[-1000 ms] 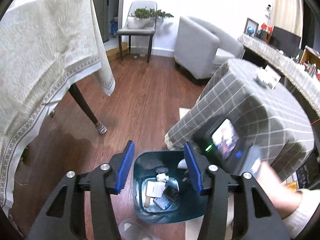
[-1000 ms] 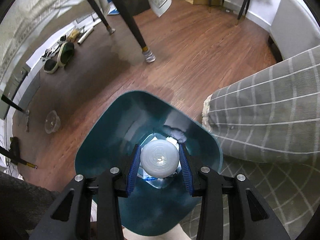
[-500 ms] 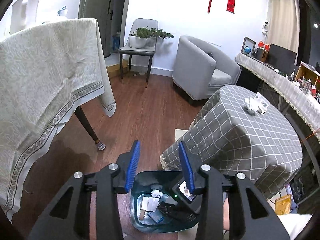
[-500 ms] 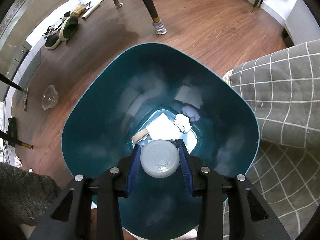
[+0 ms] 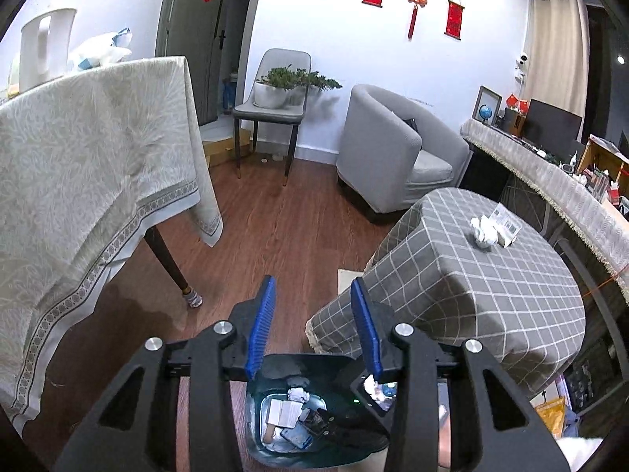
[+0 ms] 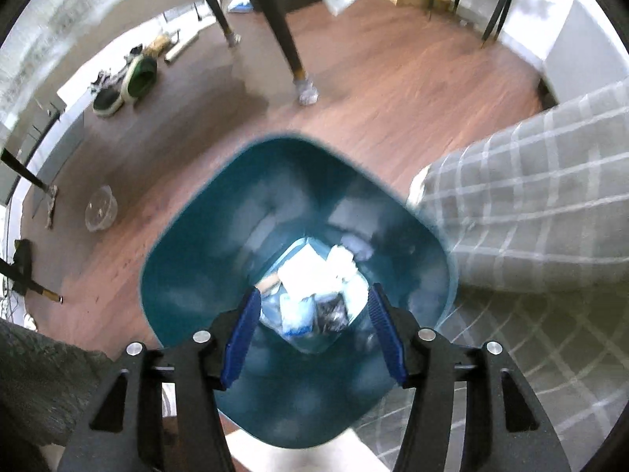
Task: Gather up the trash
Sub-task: 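Lower the white lid into the teal bin and open the right gripper, then move both grippers back over the table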
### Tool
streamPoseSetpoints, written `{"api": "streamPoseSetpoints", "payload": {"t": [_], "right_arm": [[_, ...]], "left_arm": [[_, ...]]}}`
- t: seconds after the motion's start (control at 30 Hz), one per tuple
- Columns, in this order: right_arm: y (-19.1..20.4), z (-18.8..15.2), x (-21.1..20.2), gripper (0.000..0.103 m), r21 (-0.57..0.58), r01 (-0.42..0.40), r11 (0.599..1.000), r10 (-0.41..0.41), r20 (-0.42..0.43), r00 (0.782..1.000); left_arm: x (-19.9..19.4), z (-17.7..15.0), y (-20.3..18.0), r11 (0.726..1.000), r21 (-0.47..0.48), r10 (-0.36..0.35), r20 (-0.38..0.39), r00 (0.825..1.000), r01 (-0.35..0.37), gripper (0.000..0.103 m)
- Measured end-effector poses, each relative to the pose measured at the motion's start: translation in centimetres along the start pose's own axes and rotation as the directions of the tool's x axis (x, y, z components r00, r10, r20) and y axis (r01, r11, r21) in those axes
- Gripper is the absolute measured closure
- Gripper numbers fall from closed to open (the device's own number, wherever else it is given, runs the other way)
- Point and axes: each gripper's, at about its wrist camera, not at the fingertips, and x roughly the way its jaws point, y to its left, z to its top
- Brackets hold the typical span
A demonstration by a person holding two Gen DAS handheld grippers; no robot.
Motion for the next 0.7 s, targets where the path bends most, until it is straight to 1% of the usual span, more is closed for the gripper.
{"api": "streamPoseSetpoints", "payload": {"t": [0.13, 0.17, 0.27, 0.4, 0.57, 0.7], "right_arm": [[-0.5, 0.8, -3.9, 0.046, 0.006, 0.013, 1.0, -0.013, 0.104, 0.994], [-0.6, 0.9, -5.2, 0.046, 0.009, 0.011, 1.0, -0.012, 0.137, 0.991], [-0.8, 1.2, -7.5, 0.046, 0.004, 0.021, 1.0, -0.021, 0.193, 0.981], [-1.1, 1.5, -10.6, 0.046, 0.008, 0.036, 0.999, -0.037, 0.267, 0.963], [-2.0, 1.7, -14.3, 0.046, 0.022, 0.076, 0.997, -0.079, 0.35, 0.933], [-3.3, 1.0, -16.2, 0.046, 0.046, 0.095, 0.994, -0.106, 0.388, 0.916]], "left_arm": [[0.1, 0.4, -0.9, 1.0, 0.009, 0.008, 0.008, 1.0, -0.008, 0.061], [0.1, 0.5, -1.2, 1.0, 0.022, 0.015, 0.009, 1.0, -0.015, 0.061], [0.1, 1.0, -1.9, 0.997, 0.053, 0.053, 0.029, 0.998, -0.055, 0.061], [0.1, 1.6, -2.5, 0.997, 0.048, 0.055, 0.05, 0.997, -0.057, 0.06], [0.6, 1.9, -3.2, 0.997, 0.035, 0.061, 0.059, 0.996, -0.063, 0.057], [0.9, 2.2, -4.2, 0.997, 0.044, 0.054, 0.073, 0.996, -0.057, 0.05]]}}
